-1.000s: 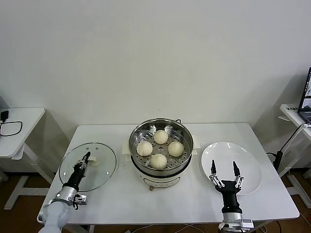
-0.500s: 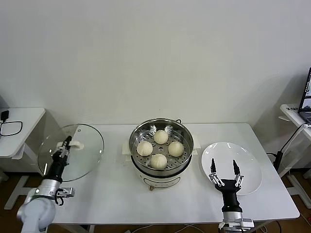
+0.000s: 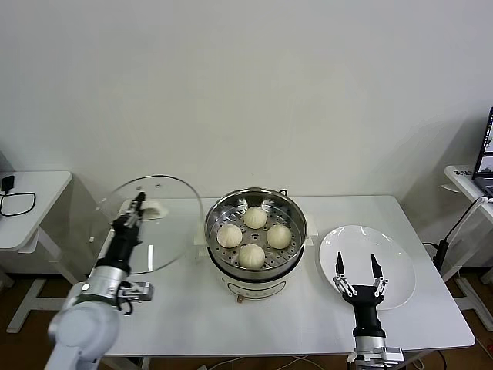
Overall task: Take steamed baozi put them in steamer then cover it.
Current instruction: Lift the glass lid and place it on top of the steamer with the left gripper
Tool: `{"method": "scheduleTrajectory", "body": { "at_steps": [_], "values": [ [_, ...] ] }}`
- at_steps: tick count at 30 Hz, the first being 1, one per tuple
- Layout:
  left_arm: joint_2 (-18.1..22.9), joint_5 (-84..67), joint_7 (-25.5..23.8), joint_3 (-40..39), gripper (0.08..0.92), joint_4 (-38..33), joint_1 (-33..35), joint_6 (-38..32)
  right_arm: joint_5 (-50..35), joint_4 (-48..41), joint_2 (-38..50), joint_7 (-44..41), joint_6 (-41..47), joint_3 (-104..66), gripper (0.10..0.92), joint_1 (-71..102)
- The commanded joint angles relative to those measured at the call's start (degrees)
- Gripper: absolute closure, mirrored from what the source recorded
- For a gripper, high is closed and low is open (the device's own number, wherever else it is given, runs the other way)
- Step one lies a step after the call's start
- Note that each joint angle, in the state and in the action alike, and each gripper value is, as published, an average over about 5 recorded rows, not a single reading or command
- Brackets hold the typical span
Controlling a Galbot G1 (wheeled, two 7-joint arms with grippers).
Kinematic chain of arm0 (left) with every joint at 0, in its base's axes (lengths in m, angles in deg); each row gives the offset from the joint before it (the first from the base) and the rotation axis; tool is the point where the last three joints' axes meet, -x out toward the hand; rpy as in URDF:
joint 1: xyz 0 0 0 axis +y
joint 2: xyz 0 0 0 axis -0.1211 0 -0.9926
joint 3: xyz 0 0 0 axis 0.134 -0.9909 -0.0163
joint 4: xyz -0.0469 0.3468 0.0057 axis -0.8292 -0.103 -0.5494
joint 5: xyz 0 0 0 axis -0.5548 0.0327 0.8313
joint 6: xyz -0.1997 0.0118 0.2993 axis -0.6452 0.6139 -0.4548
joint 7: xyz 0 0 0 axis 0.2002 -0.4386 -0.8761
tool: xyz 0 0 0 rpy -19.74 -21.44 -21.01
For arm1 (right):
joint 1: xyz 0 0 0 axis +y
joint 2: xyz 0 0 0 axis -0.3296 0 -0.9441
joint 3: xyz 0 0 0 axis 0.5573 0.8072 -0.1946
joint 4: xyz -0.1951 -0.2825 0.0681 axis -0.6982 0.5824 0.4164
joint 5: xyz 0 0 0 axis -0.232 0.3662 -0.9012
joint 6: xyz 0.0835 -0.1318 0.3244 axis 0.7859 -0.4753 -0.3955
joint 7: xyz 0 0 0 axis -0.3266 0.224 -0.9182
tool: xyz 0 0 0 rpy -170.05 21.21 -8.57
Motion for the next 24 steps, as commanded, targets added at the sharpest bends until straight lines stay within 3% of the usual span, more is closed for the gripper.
{"method": "scheduleTrajectory", "body": {
  "at_steps": [1, 13, 24],
  "values": [
    [-0.3, 7.3, -9.8, -24.3, 0.809, -5.2, -9.3, 14.6, 0.1, -0.5, -0.2, 0.0, -0.1, -0.4, 0.203, -0.2],
    [7.7, 15.2, -11.0, -35.6, 0.809, 5.9, -19.2, 17.6, 1.0, -1.7, -1.2, 0.0, -0.1, -0.8, 0.203, -0.6],
    [13.0, 18.0, -10.4, -37.0, 0.809, 13.9, -23.0, 17.9, 1.4, -1.9, -1.4, 0.0, -0.2, -1.1, 0.203, -0.6]
  ]
}}
